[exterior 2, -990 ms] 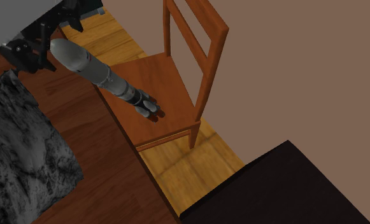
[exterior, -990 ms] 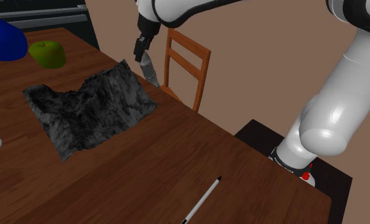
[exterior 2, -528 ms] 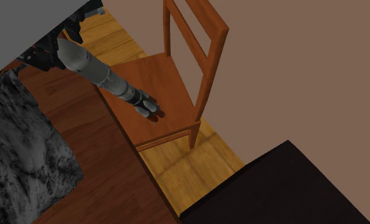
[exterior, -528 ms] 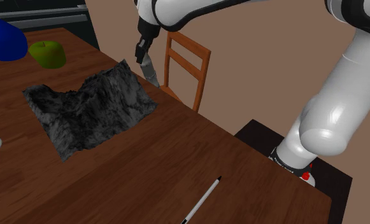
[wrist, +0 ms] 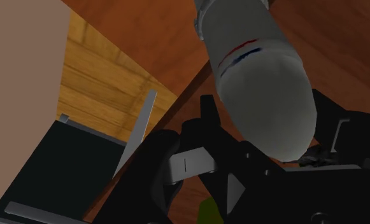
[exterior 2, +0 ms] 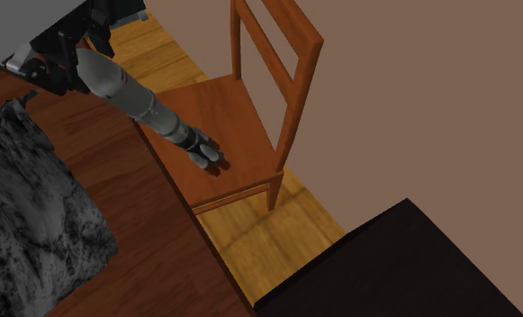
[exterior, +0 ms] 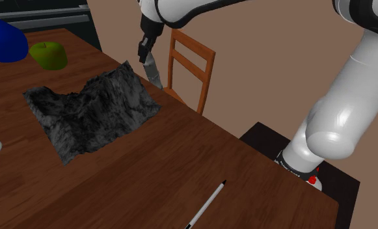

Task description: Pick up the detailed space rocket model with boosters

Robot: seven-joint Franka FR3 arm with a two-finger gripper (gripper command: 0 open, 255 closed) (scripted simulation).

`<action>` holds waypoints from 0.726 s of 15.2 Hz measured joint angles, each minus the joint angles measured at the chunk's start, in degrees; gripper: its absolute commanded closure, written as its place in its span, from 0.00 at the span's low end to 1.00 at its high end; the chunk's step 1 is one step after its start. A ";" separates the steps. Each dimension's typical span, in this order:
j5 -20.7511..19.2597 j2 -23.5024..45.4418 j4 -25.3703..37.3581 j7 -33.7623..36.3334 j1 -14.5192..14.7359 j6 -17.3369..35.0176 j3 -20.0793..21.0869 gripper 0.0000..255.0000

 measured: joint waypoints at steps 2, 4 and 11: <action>0.21 -0.29 0.98 -0.21 0.00 -1.25 0.02 1.00; 0.25 -0.12 2.69 -0.28 0.05 -2.80 0.06 1.00; 0.69 -0.48 7.65 -0.86 0.06 -8.06 0.10 1.00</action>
